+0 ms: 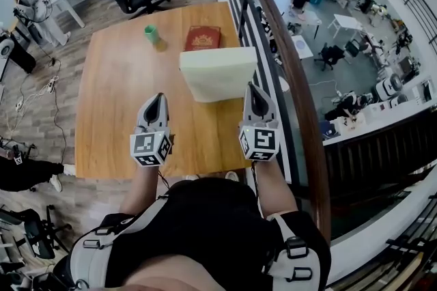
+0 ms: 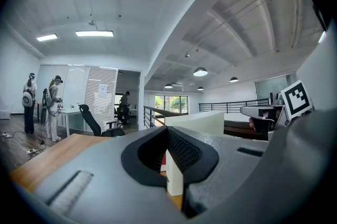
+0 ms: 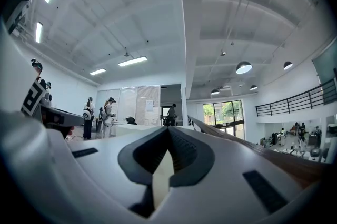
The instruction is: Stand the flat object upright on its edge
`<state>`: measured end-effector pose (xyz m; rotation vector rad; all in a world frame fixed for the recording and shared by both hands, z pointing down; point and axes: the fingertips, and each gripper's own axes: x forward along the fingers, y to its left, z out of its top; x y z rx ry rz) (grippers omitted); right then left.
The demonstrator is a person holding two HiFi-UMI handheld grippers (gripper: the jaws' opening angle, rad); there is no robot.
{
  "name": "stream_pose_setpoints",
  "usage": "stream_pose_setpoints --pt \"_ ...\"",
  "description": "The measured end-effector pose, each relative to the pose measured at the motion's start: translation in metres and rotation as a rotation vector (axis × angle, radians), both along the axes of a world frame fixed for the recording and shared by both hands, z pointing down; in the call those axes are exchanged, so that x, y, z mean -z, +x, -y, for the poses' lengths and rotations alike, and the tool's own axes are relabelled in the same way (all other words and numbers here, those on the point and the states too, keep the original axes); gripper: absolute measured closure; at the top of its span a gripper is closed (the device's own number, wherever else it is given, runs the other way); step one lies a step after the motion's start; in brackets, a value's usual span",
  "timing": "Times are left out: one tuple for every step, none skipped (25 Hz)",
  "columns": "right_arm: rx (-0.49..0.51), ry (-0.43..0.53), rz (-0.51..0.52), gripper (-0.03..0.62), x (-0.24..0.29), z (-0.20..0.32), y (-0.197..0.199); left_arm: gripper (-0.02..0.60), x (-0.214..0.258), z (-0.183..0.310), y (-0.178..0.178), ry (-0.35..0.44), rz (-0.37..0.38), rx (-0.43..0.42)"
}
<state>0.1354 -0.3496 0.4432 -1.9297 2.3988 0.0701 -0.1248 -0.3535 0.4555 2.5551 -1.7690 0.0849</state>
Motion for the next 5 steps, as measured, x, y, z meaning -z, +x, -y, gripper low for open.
stream_pose_setpoints --pt "-0.001 0.000 -0.002 0.591 -0.0002 0.0008 0.0000 0.577 -0.0013 0.0010 0.0004 -0.004 0.007 0.001" --pt "0.000 0.001 -0.004 0.591 -0.0003 0.0017 -0.0002 0.577 -0.0028 0.0022 0.0006 -0.010 0.013 0.003" --pt "0.002 0.002 -0.006 0.591 -0.0004 0.0028 -0.0007 0.577 -0.0041 0.0035 0.0009 -0.016 0.019 0.004" --pt "0.004 0.004 -0.009 0.591 -0.0003 0.0038 -0.0013 0.577 -0.0054 0.0048 0.0011 -0.022 0.024 0.005" --pt "0.007 0.005 -0.011 0.591 -0.0003 0.0048 -0.0019 0.577 -0.0065 0.0061 0.0014 -0.028 0.028 0.006"
